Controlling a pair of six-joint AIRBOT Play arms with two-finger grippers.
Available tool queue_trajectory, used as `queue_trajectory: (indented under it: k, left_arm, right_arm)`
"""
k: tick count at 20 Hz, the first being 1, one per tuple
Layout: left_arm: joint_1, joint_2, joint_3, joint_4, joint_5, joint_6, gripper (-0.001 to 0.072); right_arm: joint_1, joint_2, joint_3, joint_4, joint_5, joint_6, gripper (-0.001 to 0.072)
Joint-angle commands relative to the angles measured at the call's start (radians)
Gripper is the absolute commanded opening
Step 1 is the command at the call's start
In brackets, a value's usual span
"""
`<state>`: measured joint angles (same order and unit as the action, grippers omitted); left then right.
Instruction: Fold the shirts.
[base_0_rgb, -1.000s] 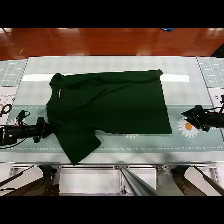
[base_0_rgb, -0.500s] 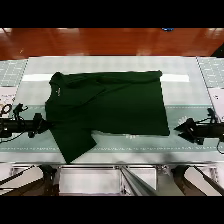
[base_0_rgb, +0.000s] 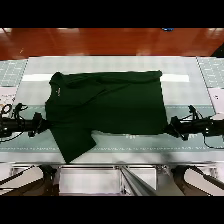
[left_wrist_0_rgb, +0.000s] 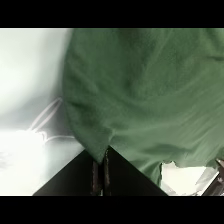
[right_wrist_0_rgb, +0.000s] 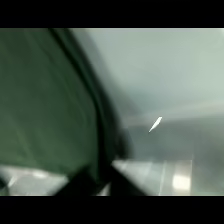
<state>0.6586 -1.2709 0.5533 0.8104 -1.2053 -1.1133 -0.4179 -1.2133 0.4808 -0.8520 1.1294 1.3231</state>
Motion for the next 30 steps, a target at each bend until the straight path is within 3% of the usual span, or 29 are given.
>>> queue_trajectory:
  k: [1, 5, 8, 13, 16, 20, 24, 28, 30]
  left_arm:
    - [-0.015, 0.000, 0.009, -0.023, -0.017, 0.002, 0.0020]
    - [-0.017, 0.064, 0.173, -0.248, -0.097, 0.027, 0.0020]
    - [-0.017, 0.174, 0.412, -0.426, -0.084, 0.008, 0.0019]
    - [0.011, 0.323, 0.907, -0.470, 0.043, -0.003, 0.0019]
    - [0.045, 0.394, 1.125, -0.462, 0.060, -0.051, 0.0019]
    - [0.042, 0.573, 1.194, -0.315, 0.105, -0.092, 0.0020]
    - [-0.172, 0.751, 1.194, 0.143, 0.103, -0.248, 0.0019]
    - [-0.437, 0.876, 1.194, 0.626, 0.003, -0.447, 0.0019]
    - [-0.531, 0.879, 1.185, 0.723, -0.100, -0.520, 0.0019]
  right_arm:
    - [0.124, -0.042, 0.054, 0.146, -0.077, -0.087, 0.0022]
    - [0.179, 0.005, 0.354, 0.139, 0.042, -0.071, 0.0021]
    - [0.177, 0.051, 0.713, 0.063, 0.087, -0.002, 0.0021]
    - [0.177, 0.098, 1.336, -0.093, 0.136, 0.096, 0.0021]
    - [0.177, 0.147, 1.581, -0.184, 0.124, 0.145, 0.0021]
    - [0.177, 0.330, 1.604, -0.321, 0.156, 0.152, 0.0021]
    - [0.177, 0.480, 1.596, -0.470, 0.283, 0.161, 0.0021]
    - [0.177, 0.624, 1.465, -0.592, 0.336, 0.208, 0.0021]
    - [0.177, 0.666, 1.370, -0.600, 0.338, 0.218, 0.0021]
